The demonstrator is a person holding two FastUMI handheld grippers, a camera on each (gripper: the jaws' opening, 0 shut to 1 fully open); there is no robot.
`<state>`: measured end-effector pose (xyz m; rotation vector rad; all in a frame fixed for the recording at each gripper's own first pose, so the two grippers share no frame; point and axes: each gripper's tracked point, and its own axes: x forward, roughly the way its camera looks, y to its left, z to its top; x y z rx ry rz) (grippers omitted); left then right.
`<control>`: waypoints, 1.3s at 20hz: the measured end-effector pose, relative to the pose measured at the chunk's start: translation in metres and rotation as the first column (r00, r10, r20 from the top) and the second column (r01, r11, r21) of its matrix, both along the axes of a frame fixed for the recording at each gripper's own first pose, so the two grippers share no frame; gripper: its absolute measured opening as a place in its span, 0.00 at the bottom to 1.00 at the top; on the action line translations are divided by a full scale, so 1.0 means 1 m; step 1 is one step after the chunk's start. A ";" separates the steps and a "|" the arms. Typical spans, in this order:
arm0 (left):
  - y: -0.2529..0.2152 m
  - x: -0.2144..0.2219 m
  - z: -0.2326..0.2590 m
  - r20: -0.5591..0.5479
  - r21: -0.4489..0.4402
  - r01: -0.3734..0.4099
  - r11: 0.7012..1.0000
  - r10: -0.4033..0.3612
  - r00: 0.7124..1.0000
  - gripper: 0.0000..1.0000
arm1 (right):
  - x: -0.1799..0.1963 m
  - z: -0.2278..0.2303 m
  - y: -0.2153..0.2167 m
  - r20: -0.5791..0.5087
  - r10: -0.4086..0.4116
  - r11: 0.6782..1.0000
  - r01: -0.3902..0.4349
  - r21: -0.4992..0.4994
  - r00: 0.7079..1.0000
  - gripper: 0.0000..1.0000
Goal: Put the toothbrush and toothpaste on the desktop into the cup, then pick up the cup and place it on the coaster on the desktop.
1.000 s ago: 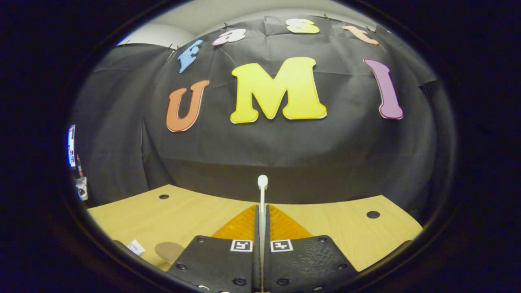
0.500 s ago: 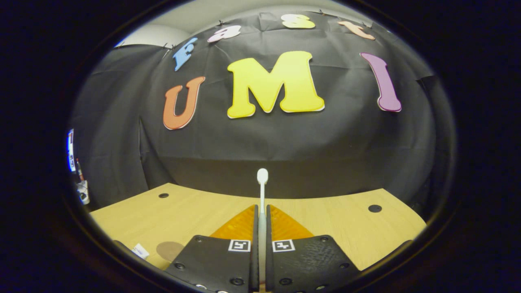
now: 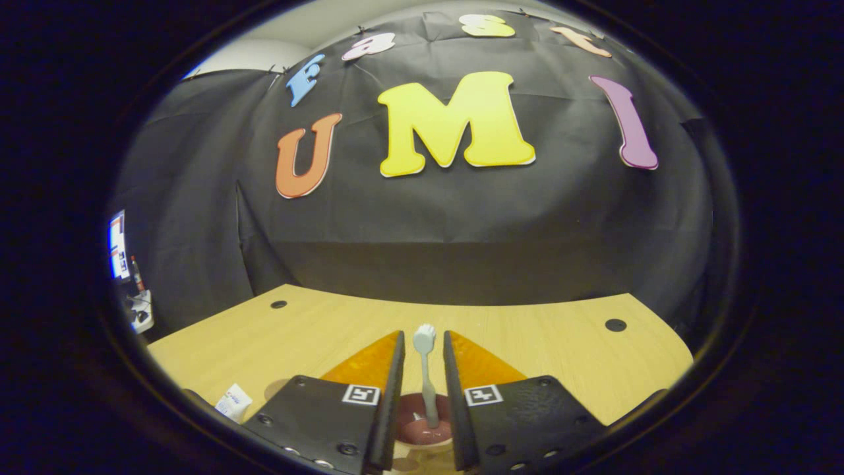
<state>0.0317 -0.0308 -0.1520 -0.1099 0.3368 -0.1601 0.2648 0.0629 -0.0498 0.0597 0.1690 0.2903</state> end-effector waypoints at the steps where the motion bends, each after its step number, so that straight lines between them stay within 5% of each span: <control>1: -0.002 0.004 0.004 0.006 0.001 -0.001 1.000 0.001 1.000 0.43 | -0.005 -0.001 0.000 0.003 0.005 1.000 -0.005 -0.010 1.000 0.53; 2: -0.003 0.007 0.009 0.015 -0.002 -0.003 1.000 0.003 1.000 0.38 | -0.009 0.000 -0.003 0.010 0.003 1.000 -0.003 -0.020 1.000 0.70; 6: -0.019 0.028 0.029 0.060 -0.031 0.018 0.999 -0.016 0.998 0.38 | -0.032 0.004 -0.014 0.029 0.014 0.999 -0.015 0.036 0.999 0.87; 7: -0.020 0.035 0.036 0.076 -0.027 0.013 1.000 -0.011 0.997 0.38 | -0.039 0.003 -0.021 0.034 0.006 0.999 -0.008 0.040 0.999 0.98; 18: -0.094 0.128 0.114 0.247 -0.023 0.052 0.998 -0.045 0.968 0.37 | -0.101 -0.037 -0.103 0.104 -0.136 0.990 0.139 -0.017 0.985 0.99; 26: -0.142 0.164 0.118 0.298 -0.002 0.090 0.996 -0.086 0.951 0.38 | -0.108 -0.037 -0.125 0.117 -0.152 0.985 0.141 0.101 0.981 0.99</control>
